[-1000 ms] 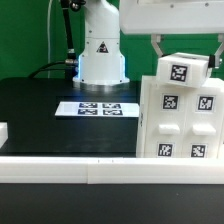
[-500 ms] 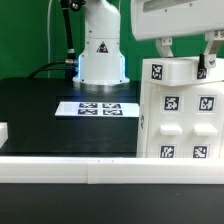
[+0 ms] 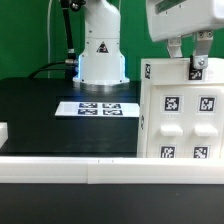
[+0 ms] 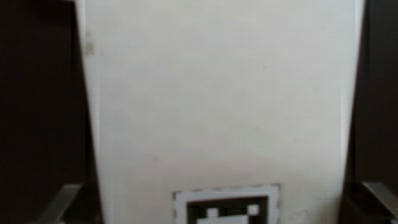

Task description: Assemble cabinet

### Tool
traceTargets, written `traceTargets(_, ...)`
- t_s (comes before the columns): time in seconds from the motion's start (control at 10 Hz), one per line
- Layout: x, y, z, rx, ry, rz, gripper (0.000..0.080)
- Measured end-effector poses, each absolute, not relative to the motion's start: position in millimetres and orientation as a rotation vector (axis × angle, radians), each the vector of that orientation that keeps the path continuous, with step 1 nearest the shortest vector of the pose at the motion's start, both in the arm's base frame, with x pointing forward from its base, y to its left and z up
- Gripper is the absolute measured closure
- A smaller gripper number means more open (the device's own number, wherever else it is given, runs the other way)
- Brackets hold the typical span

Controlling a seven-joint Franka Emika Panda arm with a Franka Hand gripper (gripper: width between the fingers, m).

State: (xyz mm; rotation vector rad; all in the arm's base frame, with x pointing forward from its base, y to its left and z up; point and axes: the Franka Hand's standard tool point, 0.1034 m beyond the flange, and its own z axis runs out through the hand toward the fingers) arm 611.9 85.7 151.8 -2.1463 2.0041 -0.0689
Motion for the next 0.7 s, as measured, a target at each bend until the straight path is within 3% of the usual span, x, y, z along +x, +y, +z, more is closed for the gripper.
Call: traceTargets(0.7, 613.5, 88.3, 152.1, -1.659, 2.387, 0.033, 0.0234)
